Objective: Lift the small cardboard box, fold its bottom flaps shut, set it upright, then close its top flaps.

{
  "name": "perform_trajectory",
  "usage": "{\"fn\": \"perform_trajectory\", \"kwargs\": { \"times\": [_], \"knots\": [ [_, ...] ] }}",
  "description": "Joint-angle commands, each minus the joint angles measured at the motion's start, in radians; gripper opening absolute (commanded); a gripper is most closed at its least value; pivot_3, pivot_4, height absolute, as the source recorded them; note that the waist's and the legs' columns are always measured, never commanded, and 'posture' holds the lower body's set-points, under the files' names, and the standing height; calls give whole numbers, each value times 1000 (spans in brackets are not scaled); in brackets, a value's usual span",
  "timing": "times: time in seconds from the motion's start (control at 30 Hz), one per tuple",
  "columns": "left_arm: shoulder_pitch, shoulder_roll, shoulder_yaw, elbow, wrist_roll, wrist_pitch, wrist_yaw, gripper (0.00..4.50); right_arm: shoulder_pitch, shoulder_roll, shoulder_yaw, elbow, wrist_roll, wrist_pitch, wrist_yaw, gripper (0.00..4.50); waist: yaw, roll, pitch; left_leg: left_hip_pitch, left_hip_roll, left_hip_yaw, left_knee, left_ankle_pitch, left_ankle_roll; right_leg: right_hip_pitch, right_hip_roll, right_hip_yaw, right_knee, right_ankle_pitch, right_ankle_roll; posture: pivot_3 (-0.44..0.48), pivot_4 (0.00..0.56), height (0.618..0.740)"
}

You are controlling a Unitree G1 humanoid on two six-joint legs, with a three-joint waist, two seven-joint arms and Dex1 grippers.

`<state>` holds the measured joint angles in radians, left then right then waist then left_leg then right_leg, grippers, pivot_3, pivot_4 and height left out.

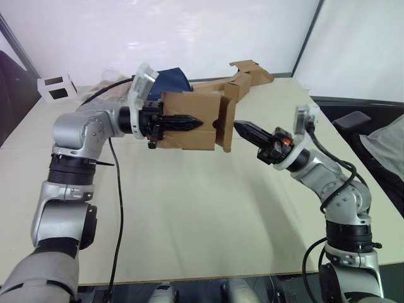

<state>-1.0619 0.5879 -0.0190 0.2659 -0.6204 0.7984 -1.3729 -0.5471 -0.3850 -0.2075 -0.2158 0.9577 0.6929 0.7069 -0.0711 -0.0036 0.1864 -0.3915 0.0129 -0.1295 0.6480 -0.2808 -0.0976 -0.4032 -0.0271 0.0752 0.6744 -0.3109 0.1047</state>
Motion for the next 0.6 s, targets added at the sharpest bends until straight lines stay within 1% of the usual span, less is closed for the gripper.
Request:
{"fn": "perform_trajectory", "kwargs": {
  "times": [0.03,0.1,0.17,0.2,0.33,0.6],
  "knots": [
    [-18,4,23,-12,-12,-13,-4,0,12,50,9,-52,40,-11,-23,14,0,0,0,0,0,0,0,0,0,0,0,0,0,0,0,0,150,740],
    [-19,1,22,-12,-12,-14,-3,0,13,73,13,-46,36,-19,-36,14,0,0,0,0,0,0,0,0,0,0,0,0,0,0,0,0,150,740],
    [-19,1,22,-11,-12,-15,-4,0,14,93,13,-39,39,-23,-47,516,1,0,0,0,0,0,0,0,0,0,0,0,0,0,0,0,150,740],
    [-17,1,23,-13,-12,-15,-4,0,18,104,11,-38,47,-23,-52,674,1,0,0,0,0,0,0,0,0,0,0,0,0,0,0,0,150,740],
    [-11,3,30,-6,-9,-26,0,0,33,142,10,-34,69,-22,-69,2244,0,0,0,0,0,0,0,0,0,0,0,0,0,0,0,0,150,740],
    [-3,-7,36,-7,-14,-37,14,0,55,163,2,-37,126,-11,-85,2244,0,0,0,0,0,0,0,0,0,0,0,0,1,0,0,0,150,740]
  ]
}}
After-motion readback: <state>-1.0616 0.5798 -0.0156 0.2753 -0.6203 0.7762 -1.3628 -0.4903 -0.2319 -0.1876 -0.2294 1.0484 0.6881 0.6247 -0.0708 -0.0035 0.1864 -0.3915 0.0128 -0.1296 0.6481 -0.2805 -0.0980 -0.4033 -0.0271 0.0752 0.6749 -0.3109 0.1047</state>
